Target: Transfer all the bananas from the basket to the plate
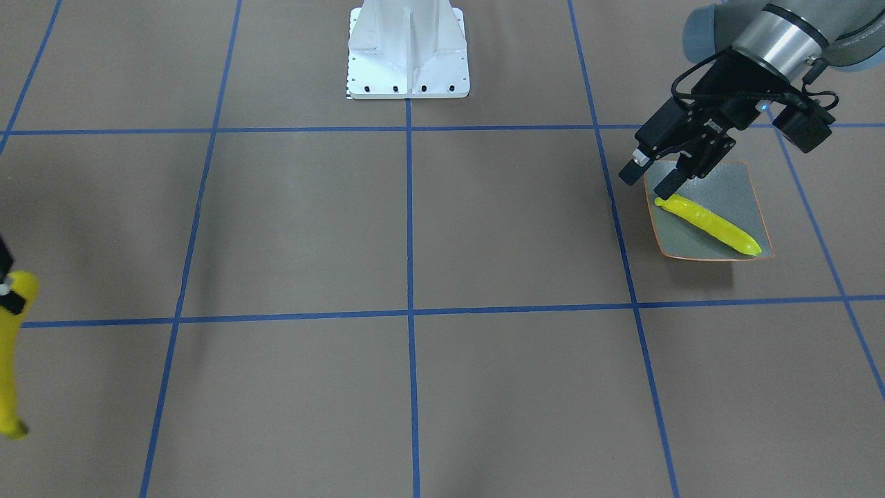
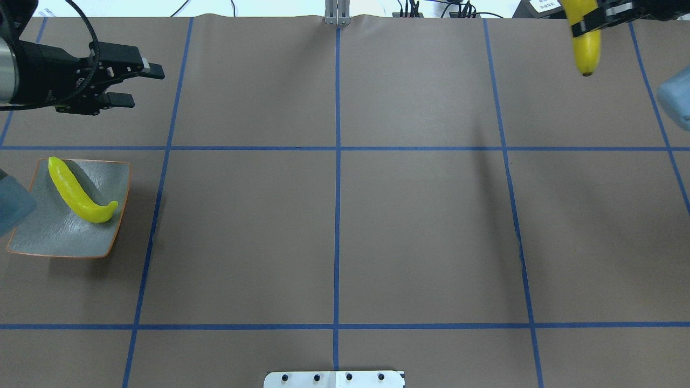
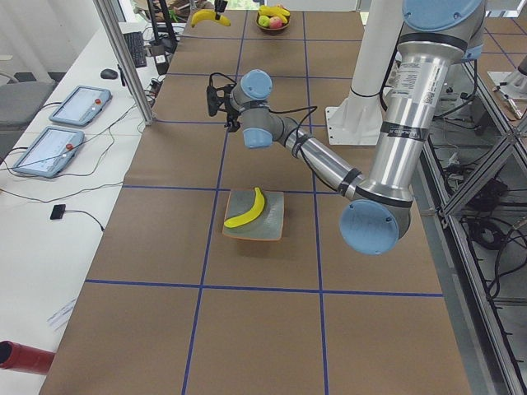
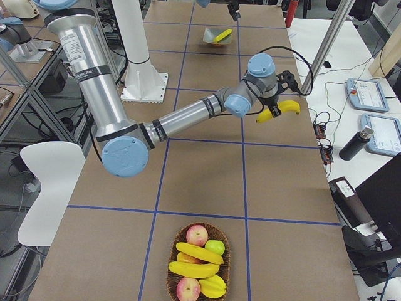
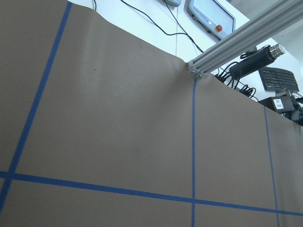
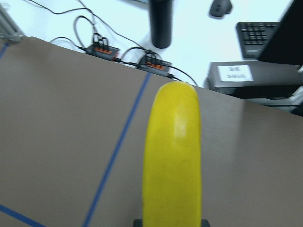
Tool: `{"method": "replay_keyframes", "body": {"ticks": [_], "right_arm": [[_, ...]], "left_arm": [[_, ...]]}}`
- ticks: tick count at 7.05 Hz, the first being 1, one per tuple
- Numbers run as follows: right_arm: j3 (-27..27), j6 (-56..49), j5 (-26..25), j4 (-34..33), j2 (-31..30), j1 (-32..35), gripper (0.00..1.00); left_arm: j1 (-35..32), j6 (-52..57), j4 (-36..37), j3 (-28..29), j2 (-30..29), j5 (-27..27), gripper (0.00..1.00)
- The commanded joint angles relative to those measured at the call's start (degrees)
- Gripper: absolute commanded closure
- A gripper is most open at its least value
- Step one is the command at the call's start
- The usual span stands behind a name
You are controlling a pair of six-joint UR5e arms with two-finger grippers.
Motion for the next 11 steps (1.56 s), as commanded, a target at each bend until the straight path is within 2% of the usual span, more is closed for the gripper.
{"method": "replay_keyframes", "body": {"ticks": [1,2,5,6,7,8,9,11], "right_arm": [[1.40,8.94,-2.04,6.28,3.80,-8.00,1.00],[0.87,12.36,-3.45,6.22,7.74,-11.25,1.00],[0.51,22.30,-18.53,6.48,16.80,-23.63,1.00],[0.60,28.51,-22.41,6.66,18.66,-27.59,1.00],[0.69,29.44,-28.10,6.75,20.50,-31.63,1.00],[0.86,29.97,-31.21,6.84,21.56,-34.28,1.00],[1.30,29.89,-31.85,7.10,22.01,-35.79,1.00],[0.69,29.97,-32.20,13.93,21.66,-37.56,1.00]], "left_arm": [[1.09,-11.50,-0.08,0.49,-4.32,0.18,0.00],[1.27,-15.12,0.27,0.85,-6.43,0.53,0.00],[3.01,-22.16,-0.08,1.81,-9.61,0.62,0.00],[3.03,-28.54,-0.08,1.99,-10.40,0.62,0.00],[3.11,-29.65,-0.16,1.90,-10.85,1.67,0.00],[4.25,-29.66,-0.16,2.08,-11.20,1.85,0.00],[5.04,-29.57,-0.16,2.17,-11.72,2.55,0.00],[6.54,-29.57,-0.95,2.17,-12.87,3.43,0.00]]}}
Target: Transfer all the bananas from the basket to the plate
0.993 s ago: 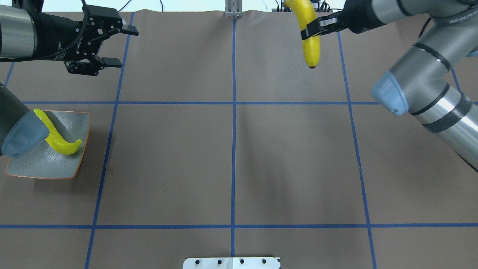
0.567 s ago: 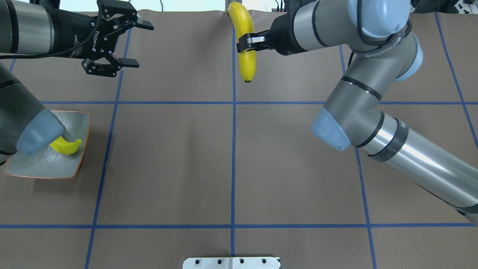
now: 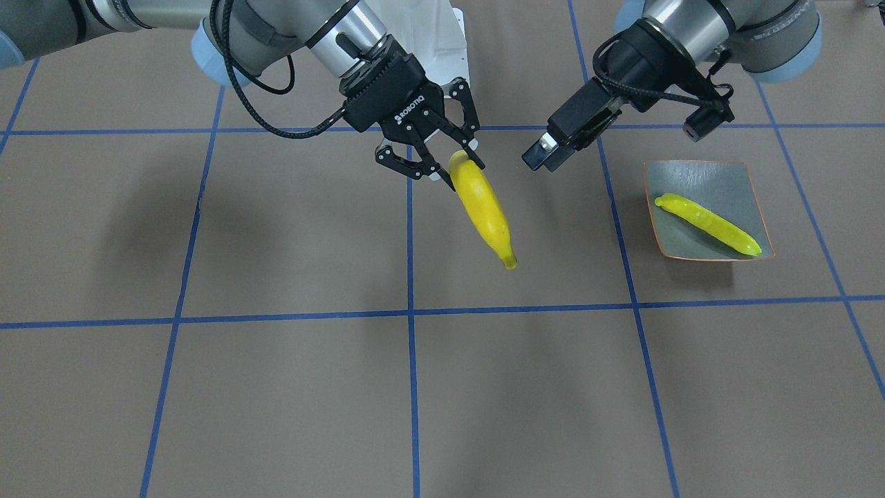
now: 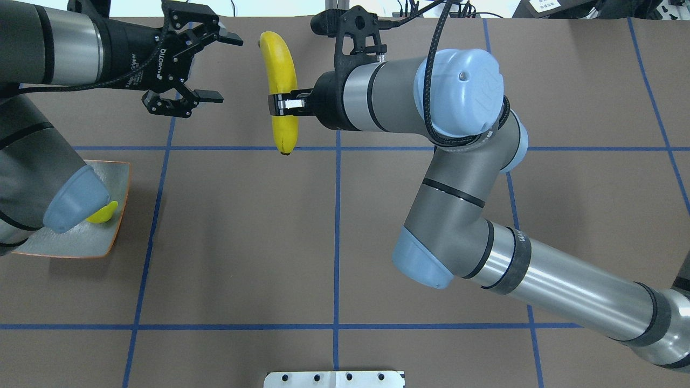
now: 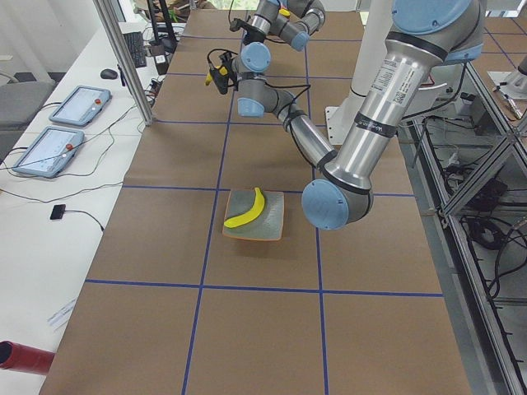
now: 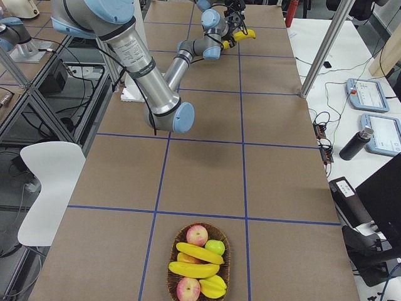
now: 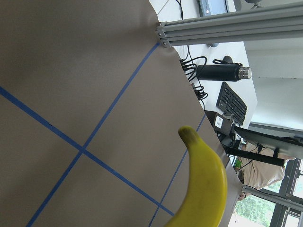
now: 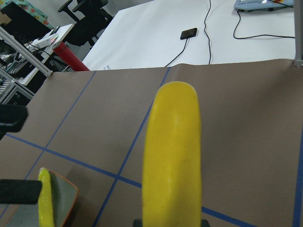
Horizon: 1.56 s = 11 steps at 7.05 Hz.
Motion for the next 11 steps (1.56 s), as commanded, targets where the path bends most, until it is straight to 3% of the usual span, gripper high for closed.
{"method": "replay_keyframes", "body": {"ticks": [1,6,7,9,10,11], "right_arm": [[-0.10,0.01,-0.34,3.25,0.22,-1.47,1.00],[0.34,0.01,-0.52,6.59,-0.13,-4.11,1.00],[0.35,0.01,-0.52,6.68,-0.13,-4.29,1.00],[0.61,-0.16,-0.52,7.55,-0.48,-4.46,1.00],[1.91,0.01,-0.43,9.30,-1.17,-4.46,1.00],[3.06,0.54,-0.43,8.97,-2.23,-4.55,0.58]], "left_arm": [[1.06,-0.02,-0.67,0.02,-0.78,0.40,0.00],[1.50,0.59,-0.76,0.02,-0.78,2.05,0.01],[2.02,0.59,-0.93,0.02,-0.78,2.85,0.16],[2.82,2.07,-1.72,0.02,-0.52,3.30,0.93],[2.91,3.30,-1.72,0.02,-0.08,3.21,1.00],[2.91,3.40,-1.72,-0.06,0.18,3.04,1.00]]}}
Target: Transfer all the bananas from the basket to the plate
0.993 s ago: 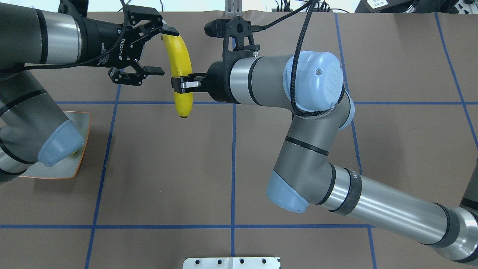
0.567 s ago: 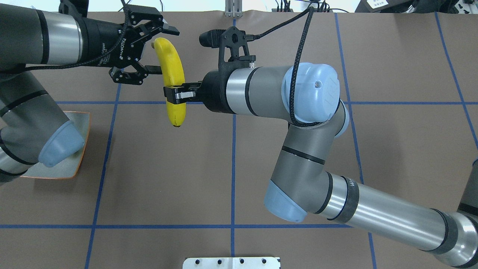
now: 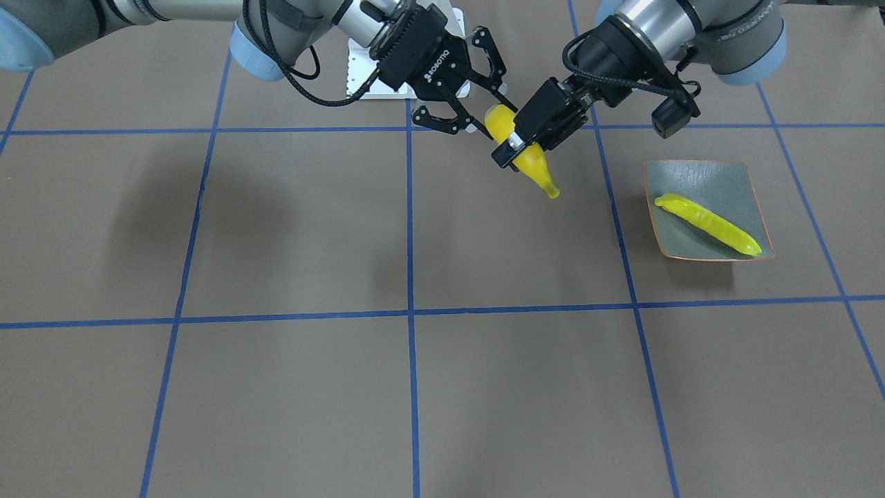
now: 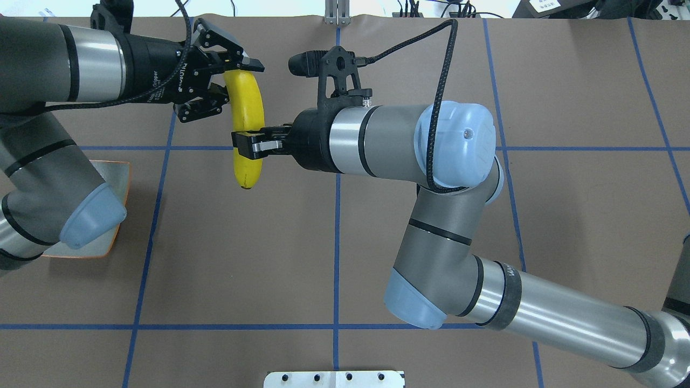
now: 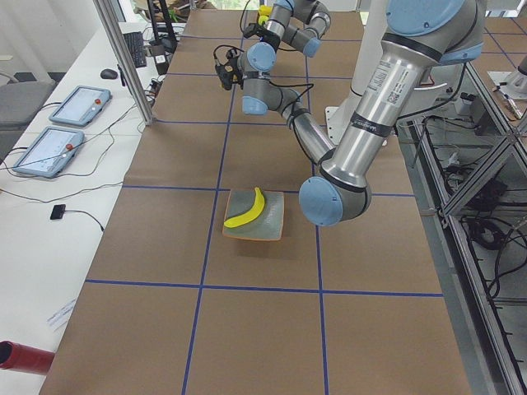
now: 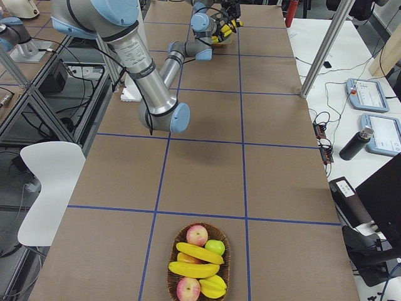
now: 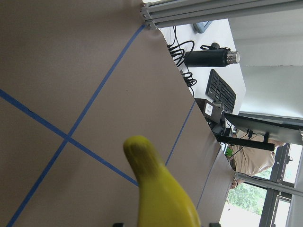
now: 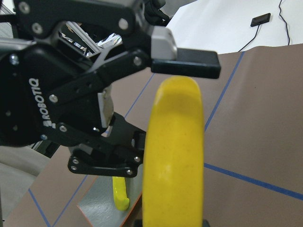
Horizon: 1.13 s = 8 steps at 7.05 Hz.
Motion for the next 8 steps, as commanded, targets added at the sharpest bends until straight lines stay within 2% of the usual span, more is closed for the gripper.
{"method": "replay_keyframes", "body": {"ticks": [1,4,5,7,8], "right_arm": [[2.38,0.53,0.09,0.28,-2.24,0.04,0.01],[3.09,0.62,2.54,-1.99,-3.82,3.54,0.00],[5.27,0.54,4.82,-4.53,-7.57,6.95,0.00],[5.21,-1.39,12.28,-13.39,-10.76,16.17,0.00],[4.94,-6.97,15.53,-16.13,-13.12,20.04,0.00]], "left_arm": [[0.19,0.61,-0.01,0.04,0.39,-0.23,1.00],[0.10,0.61,0.16,0.04,1.26,-0.58,1.00],[-0.07,0.69,0.16,-0.57,3.10,-0.67,1.00],[-0.34,8.38,0.51,-2.24,10.98,-0.58,1.00],[-1.12,13.82,0.51,-2.42,15.03,-0.14,1.00]]}}
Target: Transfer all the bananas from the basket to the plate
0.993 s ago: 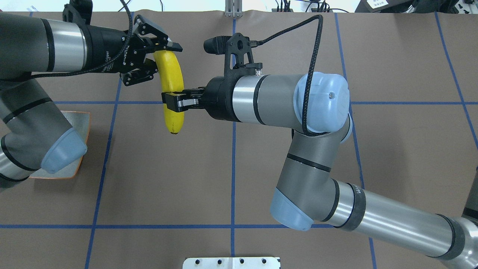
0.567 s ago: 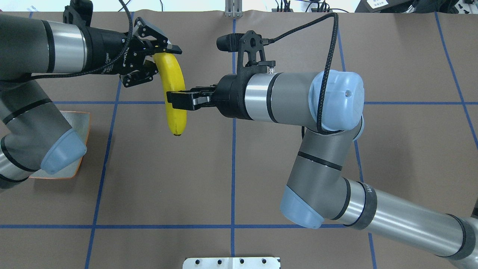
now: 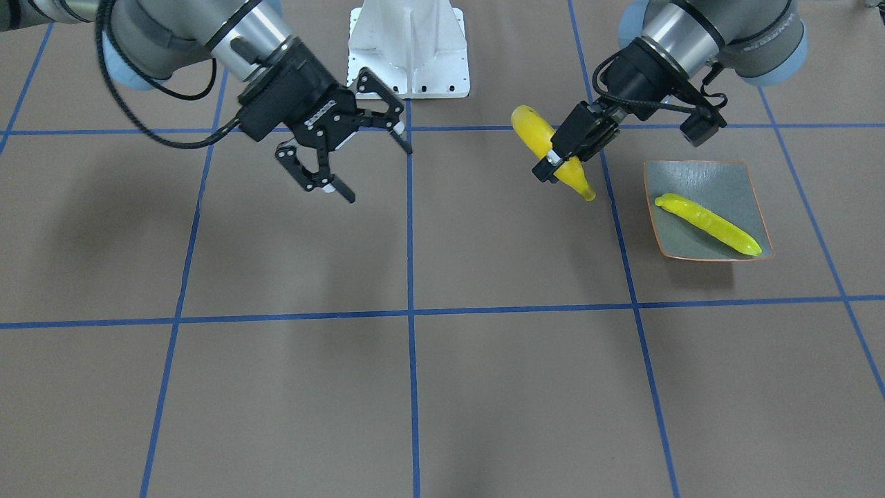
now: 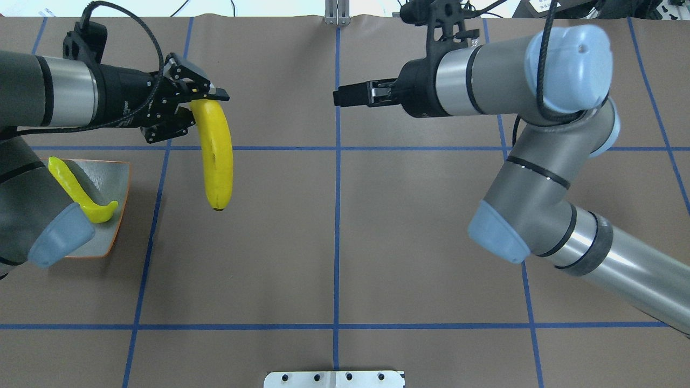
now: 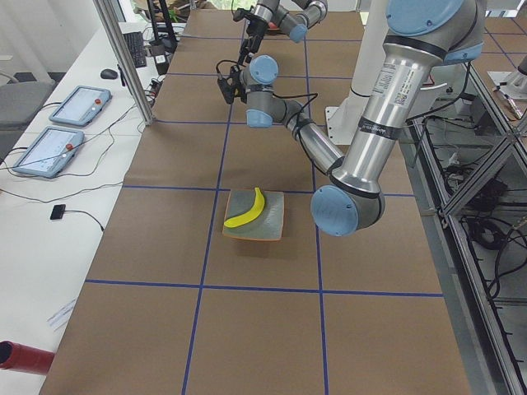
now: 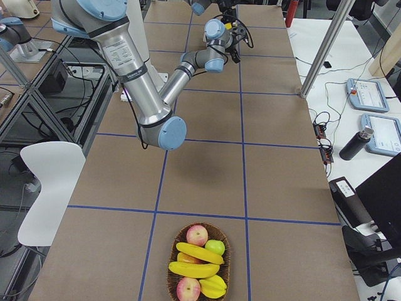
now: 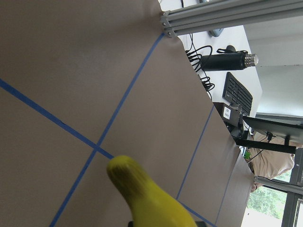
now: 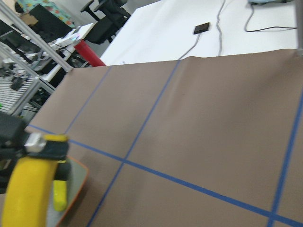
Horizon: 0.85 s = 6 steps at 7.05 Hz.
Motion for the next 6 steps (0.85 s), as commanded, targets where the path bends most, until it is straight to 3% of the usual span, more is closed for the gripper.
{"method": "replay_keyframes", "body": {"ticks": [1,2,5,6], "right_arm": [[-0.25,-12.12,8.27,-8.36,-4.65,8.73,0.00],[-0.25,-18.55,11.19,-11.10,-7.37,11.81,0.00],[-0.51,-38.59,18.76,-11.30,-20.02,21.83,0.00],[-0.51,-44.22,19.73,-11.30,-23.97,24.13,0.00]], "left_arm": [[-2.55,15.16,0.09,-1.06,9.03,0.27,1.00],[-2.83,25.78,0.09,-2.37,13.60,0.61,1.00],[-5.55,54.19,0.09,-3.62,24.77,1.23,1.00],[-5.47,61.41,0.00,-3.53,26.98,5.58,1.00]]}}
